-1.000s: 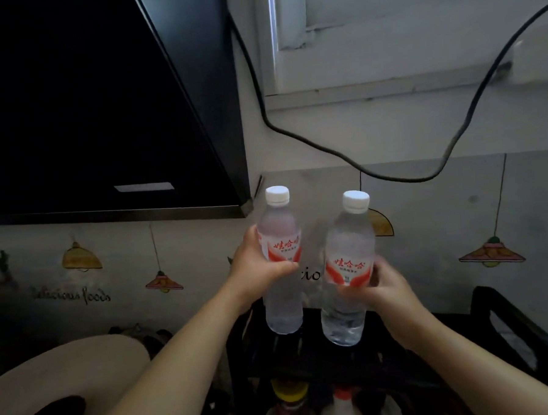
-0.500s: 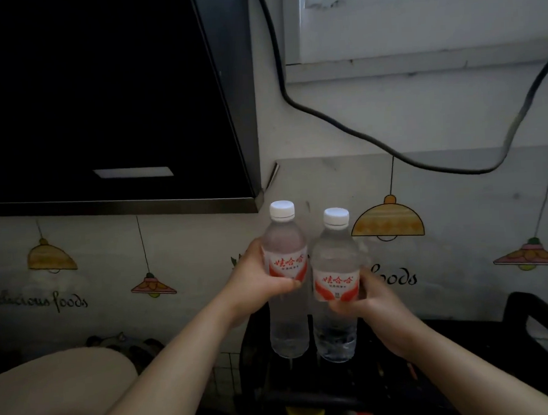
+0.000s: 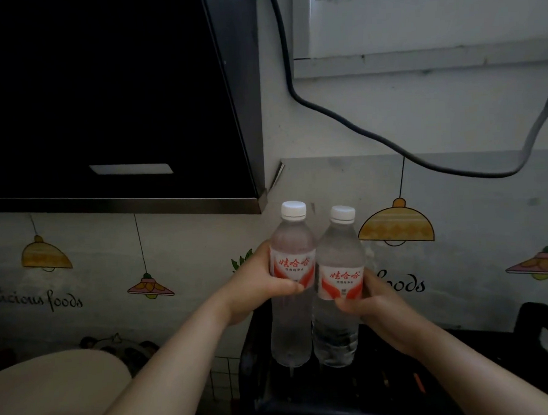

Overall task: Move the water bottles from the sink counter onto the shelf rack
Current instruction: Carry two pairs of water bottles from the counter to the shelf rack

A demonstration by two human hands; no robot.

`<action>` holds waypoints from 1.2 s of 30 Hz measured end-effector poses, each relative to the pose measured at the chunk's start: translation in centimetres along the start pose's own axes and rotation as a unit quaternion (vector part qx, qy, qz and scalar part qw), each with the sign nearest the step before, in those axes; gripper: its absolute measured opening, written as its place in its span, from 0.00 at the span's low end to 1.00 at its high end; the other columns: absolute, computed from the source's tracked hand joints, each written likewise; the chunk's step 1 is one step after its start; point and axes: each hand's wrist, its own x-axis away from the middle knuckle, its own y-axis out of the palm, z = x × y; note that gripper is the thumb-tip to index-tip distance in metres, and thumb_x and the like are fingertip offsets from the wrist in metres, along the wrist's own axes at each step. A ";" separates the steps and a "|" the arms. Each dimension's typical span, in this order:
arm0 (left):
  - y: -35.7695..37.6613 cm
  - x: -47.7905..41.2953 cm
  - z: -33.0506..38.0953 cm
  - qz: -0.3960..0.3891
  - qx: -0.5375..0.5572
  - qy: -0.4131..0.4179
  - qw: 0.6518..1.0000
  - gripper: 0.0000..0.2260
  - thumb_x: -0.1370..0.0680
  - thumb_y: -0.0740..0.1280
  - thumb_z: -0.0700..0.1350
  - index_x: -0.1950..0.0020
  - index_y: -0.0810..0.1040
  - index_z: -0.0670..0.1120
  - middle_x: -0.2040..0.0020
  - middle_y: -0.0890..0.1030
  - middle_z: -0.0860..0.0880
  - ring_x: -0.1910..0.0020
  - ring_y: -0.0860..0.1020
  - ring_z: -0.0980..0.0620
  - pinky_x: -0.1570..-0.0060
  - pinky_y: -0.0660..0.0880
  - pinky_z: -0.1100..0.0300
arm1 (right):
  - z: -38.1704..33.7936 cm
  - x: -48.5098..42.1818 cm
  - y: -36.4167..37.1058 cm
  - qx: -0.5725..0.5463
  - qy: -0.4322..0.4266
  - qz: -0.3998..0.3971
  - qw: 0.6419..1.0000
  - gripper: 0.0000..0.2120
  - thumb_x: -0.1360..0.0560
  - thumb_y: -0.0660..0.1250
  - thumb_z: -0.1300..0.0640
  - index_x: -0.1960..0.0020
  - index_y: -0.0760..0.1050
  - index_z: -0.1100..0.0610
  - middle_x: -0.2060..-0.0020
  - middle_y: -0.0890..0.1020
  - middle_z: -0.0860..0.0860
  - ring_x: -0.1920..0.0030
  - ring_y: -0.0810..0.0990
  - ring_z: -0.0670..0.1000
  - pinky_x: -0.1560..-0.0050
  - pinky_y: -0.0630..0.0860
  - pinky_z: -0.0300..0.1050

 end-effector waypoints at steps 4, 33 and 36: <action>0.0 0.2 -0.4 0.001 0.023 0.000 1.000 0.25 0.30 0.71 0.33 0.41 0.68 0.55 0.43 0.79 0.48 0.43 0.78 0.52 0.46 0.76 0.59 | 0.3 0.0 0.0 -0.008 0.002 -0.008 1.000 0.24 0.31 0.66 0.74 0.45 0.72 0.49 0.50 0.83 0.51 0.49 0.82 0.48 0.54 0.79 0.40; 1.8 1.9 0.1 0.085 -0.102 -0.018 0.991 0.24 0.33 0.76 0.41 0.44 0.67 0.54 0.53 0.76 0.60 0.51 0.76 0.60 0.53 0.71 0.69 | 0.4 1.8 0.8 0.173 0.010 0.024 0.985 0.22 0.34 0.75 0.63 0.52 0.70 0.40 0.55 0.81 0.40 0.53 0.80 0.38 0.56 0.74 0.33; 2.3 2.4 0.5 0.111 -0.129 -0.029 0.985 0.26 0.34 0.77 0.42 0.42 0.68 0.52 0.48 0.77 0.55 0.45 0.76 0.54 0.46 0.72 0.60 | -0.1 2.3 1.3 0.194 0.014 0.047 0.980 0.19 0.33 0.75 0.63 0.56 0.71 0.43 0.57 0.81 0.40 0.55 0.78 0.38 0.59 0.73 0.31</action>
